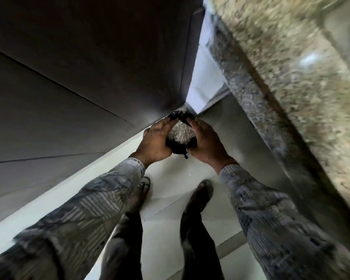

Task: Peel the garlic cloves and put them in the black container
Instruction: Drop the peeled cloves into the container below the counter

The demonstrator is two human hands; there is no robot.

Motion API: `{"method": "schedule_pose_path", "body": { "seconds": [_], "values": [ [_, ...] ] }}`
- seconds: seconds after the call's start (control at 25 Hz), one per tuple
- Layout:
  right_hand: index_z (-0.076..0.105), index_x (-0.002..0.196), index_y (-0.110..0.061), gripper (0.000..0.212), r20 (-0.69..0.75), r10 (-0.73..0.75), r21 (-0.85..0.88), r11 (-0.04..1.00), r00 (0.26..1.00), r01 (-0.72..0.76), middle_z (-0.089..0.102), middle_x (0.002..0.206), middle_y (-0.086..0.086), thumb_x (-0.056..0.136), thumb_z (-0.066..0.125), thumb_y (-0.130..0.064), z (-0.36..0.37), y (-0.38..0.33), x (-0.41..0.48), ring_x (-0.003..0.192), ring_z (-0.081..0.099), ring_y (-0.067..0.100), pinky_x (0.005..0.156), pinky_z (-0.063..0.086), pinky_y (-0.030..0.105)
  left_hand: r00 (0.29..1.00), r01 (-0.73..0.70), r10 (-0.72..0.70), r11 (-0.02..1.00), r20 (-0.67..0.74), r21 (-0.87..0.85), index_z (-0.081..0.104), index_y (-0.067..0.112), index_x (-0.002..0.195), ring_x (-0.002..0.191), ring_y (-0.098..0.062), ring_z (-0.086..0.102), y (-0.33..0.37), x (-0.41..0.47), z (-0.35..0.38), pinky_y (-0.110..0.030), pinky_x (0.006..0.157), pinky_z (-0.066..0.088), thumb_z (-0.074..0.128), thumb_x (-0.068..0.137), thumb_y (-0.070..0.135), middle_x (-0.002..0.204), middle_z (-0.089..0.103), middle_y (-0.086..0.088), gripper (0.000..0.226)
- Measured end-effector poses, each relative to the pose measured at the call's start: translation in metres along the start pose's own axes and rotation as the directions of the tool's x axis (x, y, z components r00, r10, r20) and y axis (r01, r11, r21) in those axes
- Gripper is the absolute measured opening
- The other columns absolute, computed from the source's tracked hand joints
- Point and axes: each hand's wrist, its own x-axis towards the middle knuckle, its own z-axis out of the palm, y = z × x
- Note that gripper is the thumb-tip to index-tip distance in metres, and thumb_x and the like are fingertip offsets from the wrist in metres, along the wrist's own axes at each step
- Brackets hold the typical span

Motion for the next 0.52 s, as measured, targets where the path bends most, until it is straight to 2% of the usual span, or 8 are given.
{"method": "schedule_pose_path", "body": {
  "seconds": [0.16,0.32,0.44,0.52],
  "values": [
    [0.038,0.157,-0.019,0.1,-0.079,0.071,0.004,0.997,0.994,-0.071,0.043,0.158,0.014,0.069,0.063,-0.059,-0.057,-0.066,-0.067,0.142,0.044,0.035,0.115,0.041,0.047,0.984,-0.175,0.17,0.981,0.052,0.089,0.029,0.038,0.157,0.142,-0.028,0.043,0.049,-0.046,-0.081,-0.051,0.11,0.043,0.048,0.059,0.047,0.158,0.041,-0.001,0.1],
    [0.036,0.159,-0.022,0.103,-0.195,0.19,0.067,0.981,0.962,-0.181,0.042,0.16,0.014,0.072,0.081,-0.053,-0.107,-0.121,-0.141,0.146,0.04,0.035,0.116,0.038,0.052,0.941,-0.335,0.323,0.934,0.101,0.126,0.027,0.041,0.157,0.142,-0.03,0.044,0.1,-0.086,-0.149,-0.055,0.109,0.045,0.063,0.064,0.049,0.159,0.038,-0.001,0.1],
    [0.03,0.162,-0.026,0.105,-0.307,0.277,0.106,0.961,0.91,-0.257,0.037,0.163,0.011,0.073,0.075,-0.06,-0.148,-0.161,-0.21,0.149,0.036,0.033,0.117,0.036,0.055,0.878,-0.469,0.447,0.876,0.171,0.116,0.029,0.04,0.157,0.143,-0.028,0.043,0.147,-0.118,-0.194,-0.055,0.109,0.045,0.068,0.061,0.042,0.158,0.041,-0.001,0.104],
    [0.025,0.163,-0.031,0.107,-0.372,0.344,0.131,0.939,0.862,-0.318,0.032,0.166,0.006,0.075,0.08,-0.055,-0.172,-0.182,-0.254,0.153,0.029,0.029,0.121,0.031,0.053,0.813,-0.564,0.535,0.821,0.231,0.086,0.027,0.041,0.158,0.146,-0.026,0.04,0.181,-0.139,-0.215,-0.053,0.112,0.042,0.069,0.062,0.038,0.159,0.04,-0.001,0.105]
  ]
}}
